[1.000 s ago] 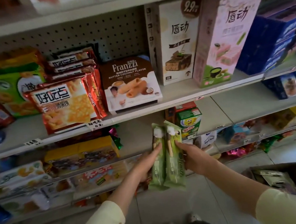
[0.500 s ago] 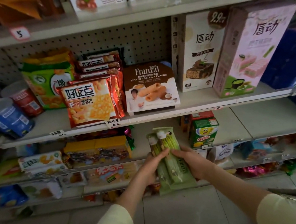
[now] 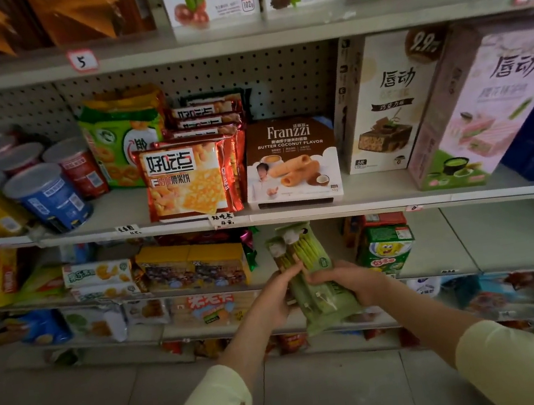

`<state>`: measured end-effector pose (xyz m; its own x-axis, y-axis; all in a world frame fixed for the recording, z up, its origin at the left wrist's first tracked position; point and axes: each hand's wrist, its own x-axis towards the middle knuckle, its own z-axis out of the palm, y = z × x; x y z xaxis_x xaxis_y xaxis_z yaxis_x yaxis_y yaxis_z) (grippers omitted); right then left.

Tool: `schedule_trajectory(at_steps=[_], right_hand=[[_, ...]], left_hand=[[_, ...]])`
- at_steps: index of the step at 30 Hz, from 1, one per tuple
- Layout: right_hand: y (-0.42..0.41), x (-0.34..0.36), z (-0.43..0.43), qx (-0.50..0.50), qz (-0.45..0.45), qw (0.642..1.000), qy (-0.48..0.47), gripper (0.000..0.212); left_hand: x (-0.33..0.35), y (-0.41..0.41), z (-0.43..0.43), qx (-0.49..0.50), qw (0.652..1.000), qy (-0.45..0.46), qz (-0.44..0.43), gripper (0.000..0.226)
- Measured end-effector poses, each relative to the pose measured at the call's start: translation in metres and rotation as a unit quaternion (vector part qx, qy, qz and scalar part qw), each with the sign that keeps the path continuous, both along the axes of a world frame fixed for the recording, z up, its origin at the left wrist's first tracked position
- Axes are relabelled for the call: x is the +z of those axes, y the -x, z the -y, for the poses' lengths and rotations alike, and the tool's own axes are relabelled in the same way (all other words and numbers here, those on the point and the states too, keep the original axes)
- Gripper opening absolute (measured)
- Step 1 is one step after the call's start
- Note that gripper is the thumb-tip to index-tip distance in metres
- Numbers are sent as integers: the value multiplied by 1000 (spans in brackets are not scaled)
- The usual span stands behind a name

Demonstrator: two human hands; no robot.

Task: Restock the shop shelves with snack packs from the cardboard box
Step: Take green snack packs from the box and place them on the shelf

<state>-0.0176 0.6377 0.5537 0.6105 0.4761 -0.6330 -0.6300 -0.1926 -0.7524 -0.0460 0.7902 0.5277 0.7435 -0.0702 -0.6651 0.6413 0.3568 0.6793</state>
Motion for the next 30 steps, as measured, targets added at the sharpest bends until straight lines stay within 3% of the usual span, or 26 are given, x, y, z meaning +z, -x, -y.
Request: schedule_trajectory(at_steps=[4, 8, 10, 13, 17, 22, 26, 30], right_hand=[[-23, -1, 0, 22, 49, 996, 65, 41], [-49, -10, -5, 12, 73, 992, 103, 41], [-56, -14, -12, 28, 109, 983, 145, 53], [-68, -28, -20, 89, 189, 951, 228, 83], [-80, -40, -37, 164, 282, 888, 324, 78], [-114, -75, -50, 220, 341, 835, 371, 86], [-134, -98, -54, 228, 385, 795, 409, 76], [-158, -110, -64, 242, 437, 758, 421, 65]], left_hand=[[7, -10, -2, 14, 1000, 21, -16, 29], [9, -19, -6, 101, 993, 64, 6, 15], [12, -17, -7, 113, 991, 66, 7, 11], [1, -19, -10, 130, 990, 51, 5, 21], [-29, -35, -14, 159, 985, 63, 10, 37], [-76, -78, -11, 247, 940, 233, 15, 56], [-114, -109, -5, 271, 916, 297, 1, 51], [-133, -127, -1, 264, 930, 256, 24, 33]])
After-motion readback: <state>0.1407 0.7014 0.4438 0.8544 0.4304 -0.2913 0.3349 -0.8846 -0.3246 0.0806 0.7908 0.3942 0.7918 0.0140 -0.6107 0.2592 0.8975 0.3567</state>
